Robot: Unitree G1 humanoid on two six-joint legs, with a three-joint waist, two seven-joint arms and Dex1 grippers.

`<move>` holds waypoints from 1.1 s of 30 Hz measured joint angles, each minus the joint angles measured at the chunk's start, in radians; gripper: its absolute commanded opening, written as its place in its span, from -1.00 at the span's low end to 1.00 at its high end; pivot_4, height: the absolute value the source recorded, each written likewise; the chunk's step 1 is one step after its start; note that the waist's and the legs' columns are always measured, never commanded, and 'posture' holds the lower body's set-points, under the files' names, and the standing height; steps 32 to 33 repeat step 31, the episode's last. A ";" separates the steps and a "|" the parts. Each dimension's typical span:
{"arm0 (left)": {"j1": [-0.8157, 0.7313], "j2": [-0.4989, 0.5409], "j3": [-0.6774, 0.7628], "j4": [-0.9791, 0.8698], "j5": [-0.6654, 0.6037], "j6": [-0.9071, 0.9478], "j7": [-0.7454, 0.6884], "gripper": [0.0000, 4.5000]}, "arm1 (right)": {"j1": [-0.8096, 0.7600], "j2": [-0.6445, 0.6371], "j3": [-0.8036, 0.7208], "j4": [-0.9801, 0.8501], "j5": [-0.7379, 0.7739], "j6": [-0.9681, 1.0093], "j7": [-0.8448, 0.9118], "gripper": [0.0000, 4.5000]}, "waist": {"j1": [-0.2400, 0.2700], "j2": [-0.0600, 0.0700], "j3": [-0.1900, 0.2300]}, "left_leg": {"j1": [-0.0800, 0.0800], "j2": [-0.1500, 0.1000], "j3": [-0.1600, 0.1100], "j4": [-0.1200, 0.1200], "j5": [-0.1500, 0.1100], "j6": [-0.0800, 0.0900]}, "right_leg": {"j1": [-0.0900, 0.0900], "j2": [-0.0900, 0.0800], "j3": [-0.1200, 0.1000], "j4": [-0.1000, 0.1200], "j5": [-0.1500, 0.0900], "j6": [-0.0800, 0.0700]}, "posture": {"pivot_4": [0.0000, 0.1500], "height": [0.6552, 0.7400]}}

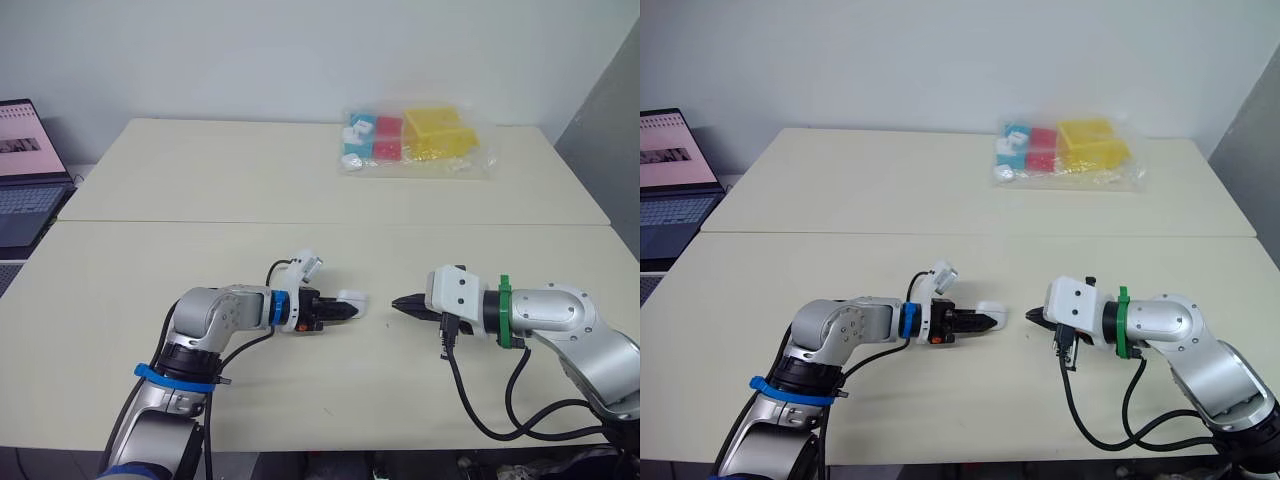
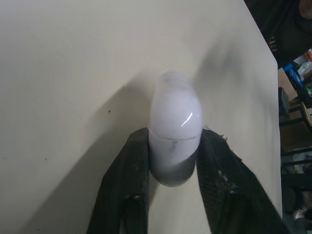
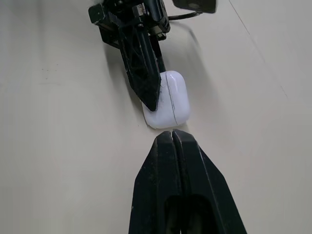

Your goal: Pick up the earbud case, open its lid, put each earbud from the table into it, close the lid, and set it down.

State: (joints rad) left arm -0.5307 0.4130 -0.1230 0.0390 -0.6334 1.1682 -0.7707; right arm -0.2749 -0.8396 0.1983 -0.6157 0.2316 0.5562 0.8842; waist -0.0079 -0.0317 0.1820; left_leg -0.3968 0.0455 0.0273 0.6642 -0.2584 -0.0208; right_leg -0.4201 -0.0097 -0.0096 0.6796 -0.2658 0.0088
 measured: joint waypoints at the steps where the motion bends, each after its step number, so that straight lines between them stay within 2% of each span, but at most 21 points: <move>1: -0.001 0.006 -0.001 -0.002 0.000 -0.001 -0.008 0.12 | 0.002 0.000 0.000 -0.002 -0.002 0.000 0.000 -1.00 | 0.000 0.000 0.000 | 0.000 0.000 0.000 0.000 0.000 0.000 | 0.000 0.000 0.000 0.000 0.000 0.000 | 1.00 1.00; 5: 0.009 0.079 -0.012 -0.039 -0.003 -0.017 -0.056 0.60 | 0.013 -0.007 0.000 -0.008 -0.007 0.002 0.006 -1.00 | -0.005 0.000 0.000 | 0.002 0.001 0.001 0.000 0.000 0.000 | 0.001 0.001 0.001 0.000 0.000 0.000 | 1.00 1.00; 8: 0.095 0.250 -0.050 -0.133 0.057 -0.186 -0.143 0.99 | 0.012 -0.015 -0.028 -0.015 0.048 0.040 0.031 -1.00 | -0.024 0.000 0.000 | 0.004 0.003 0.002 -0.002 0.000 0.000 | 0.001 0.000 0.003 0.001 0.000 -0.005 | 1.00 1.00; 10: 0.157 0.349 -0.075 -0.183 0.139 -0.341 -0.191 0.99 | 0.011 -0.015 -0.063 -0.021 0.099 0.068 0.043 -1.00 | -0.026 0.000 0.000 | 0.006 0.003 0.001 -0.004 0.000 0.000 | 0.002 -0.001 0.003 0.001 0.000 -0.007 | 1.00 1.00; 11: 0.182 0.376 -0.073 -0.191 0.168 -0.394 -0.202 1.00 | 0.009 -0.016 -0.072 -0.023 0.108 0.071 0.049 -0.83 | -0.024 0.001 0.000 | 0.007 0.004 0.001 -0.004 0.000 0.000 | 0.002 -0.001 0.002 0.001 0.000 -0.008 | 1.00 1.00; 12: 0.215 0.396 -0.063 -0.203 0.188 -0.445 -0.205 1.00 | 0.007 -0.022 -0.077 -0.025 0.112 0.071 0.055 -0.75 | -0.022 0.001 0.000 | 0.007 0.004 0.000 -0.004 0.000 0.000 | 0.002 -0.001 0.001 0.001 0.000 -0.008 | 1.00 1.00; 16: 0.326 0.437 0.019 -0.253 0.201 -0.565 -0.237 1.00 | 0.002 -0.065 -0.102 -0.018 0.125 0.062 0.091 -0.12 | -0.019 0.001 0.000 | 0.005 0.004 0.001 -0.003 0.000 0.000 | 0.001 -0.003 0.000 0.001 0.000 -0.008 | 1.00 1.00; 23: 0.475 0.472 0.252 -0.410 0.102 -0.684 -0.332 1.00 | -0.007 -0.143 -0.160 0.012 0.155 0.016 0.180 0.99 | -0.016 0.001 0.000 | 0.000 0.003 0.001 -0.003 0.000 0.000 | -0.001 -0.009 0.000 -0.001 -0.002 -0.004 | 1.00 1.00; 26: 0.531 0.511 0.319 -0.458 0.107 -0.682 -0.327 1.00 | -0.007 -0.176 -0.188 0.062 0.146 -0.063 0.231 0.99 | -0.016 0.001 0.000 | 0.000 0.002 0.001 -0.003 0.000 0.000 | 0.000 -0.009 0.000 -0.001 -0.002 -0.003 | 1.00 1.00; 33: 0.572 0.516 0.326 -0.492 0.150 -0.693 -0.289 1.00 | -0.006 -0.178 -0.189 0.128 0.140 -0.144 0.264 0.99 | -0.015 0.000 0.000 | 0.001 0.002 0.001 -0.002 0.000 0.000 | 0.000 -0.009 0.000 -0.001 -0.002 -0.002 | 1.00 1.00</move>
